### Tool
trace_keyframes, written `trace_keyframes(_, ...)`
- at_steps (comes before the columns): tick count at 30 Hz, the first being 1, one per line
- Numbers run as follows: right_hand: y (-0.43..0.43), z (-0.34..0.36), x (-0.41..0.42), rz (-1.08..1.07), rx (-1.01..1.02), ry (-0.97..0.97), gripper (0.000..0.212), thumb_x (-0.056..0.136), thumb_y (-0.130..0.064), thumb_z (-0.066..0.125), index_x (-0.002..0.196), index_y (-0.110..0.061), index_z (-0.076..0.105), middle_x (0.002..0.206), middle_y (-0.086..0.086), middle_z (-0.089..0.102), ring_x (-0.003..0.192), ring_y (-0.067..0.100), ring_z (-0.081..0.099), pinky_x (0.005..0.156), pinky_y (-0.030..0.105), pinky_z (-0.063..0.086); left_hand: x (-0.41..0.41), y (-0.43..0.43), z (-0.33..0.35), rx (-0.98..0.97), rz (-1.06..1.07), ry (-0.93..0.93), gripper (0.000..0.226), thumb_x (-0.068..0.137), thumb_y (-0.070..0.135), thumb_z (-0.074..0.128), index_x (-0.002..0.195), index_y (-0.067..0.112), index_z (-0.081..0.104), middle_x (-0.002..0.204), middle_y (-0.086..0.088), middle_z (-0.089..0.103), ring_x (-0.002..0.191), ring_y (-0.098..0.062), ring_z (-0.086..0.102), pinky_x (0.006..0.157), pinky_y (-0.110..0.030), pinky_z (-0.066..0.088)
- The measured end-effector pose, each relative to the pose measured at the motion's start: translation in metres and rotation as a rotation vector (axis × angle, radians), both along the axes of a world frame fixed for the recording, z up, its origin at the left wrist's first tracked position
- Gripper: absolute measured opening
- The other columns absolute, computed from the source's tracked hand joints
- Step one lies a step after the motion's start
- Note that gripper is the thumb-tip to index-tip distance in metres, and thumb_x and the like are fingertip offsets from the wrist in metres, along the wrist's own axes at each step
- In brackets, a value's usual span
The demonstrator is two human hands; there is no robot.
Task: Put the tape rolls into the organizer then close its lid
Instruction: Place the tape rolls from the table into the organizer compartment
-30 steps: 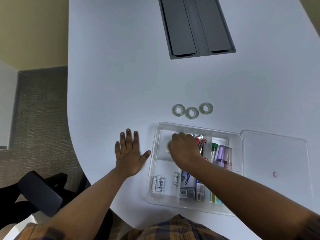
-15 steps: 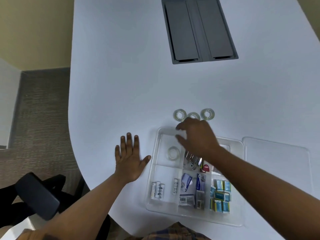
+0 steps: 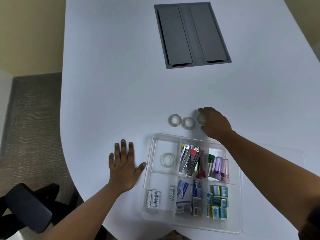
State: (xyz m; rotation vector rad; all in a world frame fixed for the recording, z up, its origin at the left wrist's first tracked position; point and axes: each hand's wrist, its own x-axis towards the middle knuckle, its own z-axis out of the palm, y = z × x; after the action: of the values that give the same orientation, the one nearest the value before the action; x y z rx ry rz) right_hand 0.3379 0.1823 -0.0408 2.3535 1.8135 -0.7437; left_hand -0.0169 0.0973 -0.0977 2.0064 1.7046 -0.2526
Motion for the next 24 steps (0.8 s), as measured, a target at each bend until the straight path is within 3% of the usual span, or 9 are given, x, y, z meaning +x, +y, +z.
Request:
trace_keyframes(8, -0.002, -0.012, 0.001, -0.069, 0.100, 0.067, 0.059, 0.075, 0.000, 0.059, 0.131, -0.019, 0.057, 0.134, 0.007, 0.055, 0.122, 0.033, 0.052, 0.097, 0.041, 0.048, 0.000, 0.000, 0.002, -0.005, 0.002, -0.008, 0.091, 0.074, 0.080, -0.007, 0.143, 0.025, -0.029, 0.152, 0.001, -0.036, 0.138, -0.019, -0.037, 0.113, -0.043, -0.019)
trace_keyframes(13, -0.001, 0.004, -0.009, -0.164, 0.219, 0.160, 0.059, 0.074, -0.017, 0.073, 0.130, -0.017, 0.056, 0.126, 0.012, 0.060, 0.114, 0.032, 0.058, 0.094, 0.040, 0.048, 0.000, 0.000, 0.000, 0.015, 0.007, -0.007, 0.090, 0.075, 0.080, -0.006, 0.145, 0.025, -0.025, 0.154, 0.000, -0.032, 0.140, -0.020, -0.034, 0.113, -0.042, -0.017)
trace_keyframes(16, -0.009, 0.025, -0.030, -0.217, 0.356, 0.315, 0.064, 0.067, -0.021, 0.079, 0.126, -0.014, 0.056, 0.122, 0.008, 0.062, 0.105, 0.026, 0.062, 0.092, 0.039, 0.049, 0.000, -0.001, -0.001, 0.024, 0.000, -0.013, 0.089, 0.077, 0.079, -0.004, 0.145, 0.025, -0.024, 0.154, -0.001, -0.032, 0.140, -0.020, -0.034, 0.113, -0.043, -0.018)
trace_keyframes(20, -0.038, 0.043, -0.070, -0.092, 0.433, 0.459, 0.057, 0.064, -0.016, 0.079, 0.118, -0.014, 0.062, 0.114, 0.003, 0.059, 0.096, 0.016, 0.061, 0.085, 0.026, 0.049, -0.001, -0.001, -0.002, 0.038, -0.008, 0.003, 0.088, 0.078, 0.078, -0.004, 0.146, 0.025, -0.023, 0.154, -0.001, -0.033, 0.140, -0.021, -0.034, 0.113, -0.043, -0.018)
trace_keyframes(24, -0.069, 0.043, -0.099, 0.055, 0.279, 0.472, 0.062, 0.067, -0.029, 0.078, 0.125, -0.026, 0.057, 0.114, -0.005, 0.058, 0.100, 0.010, 0.056, 0.086, 0.023, 0.044, 0.000, -0.001, -0.003, 0.046, -0.004, -0.003, 0.087, 0.080, 0.076, 0.001, 0.147, 0.025, -0.022, 0.154, -0.001, -0.033, 0.141, -0.021, -0.033, 0.112, -0.042, -0.018)
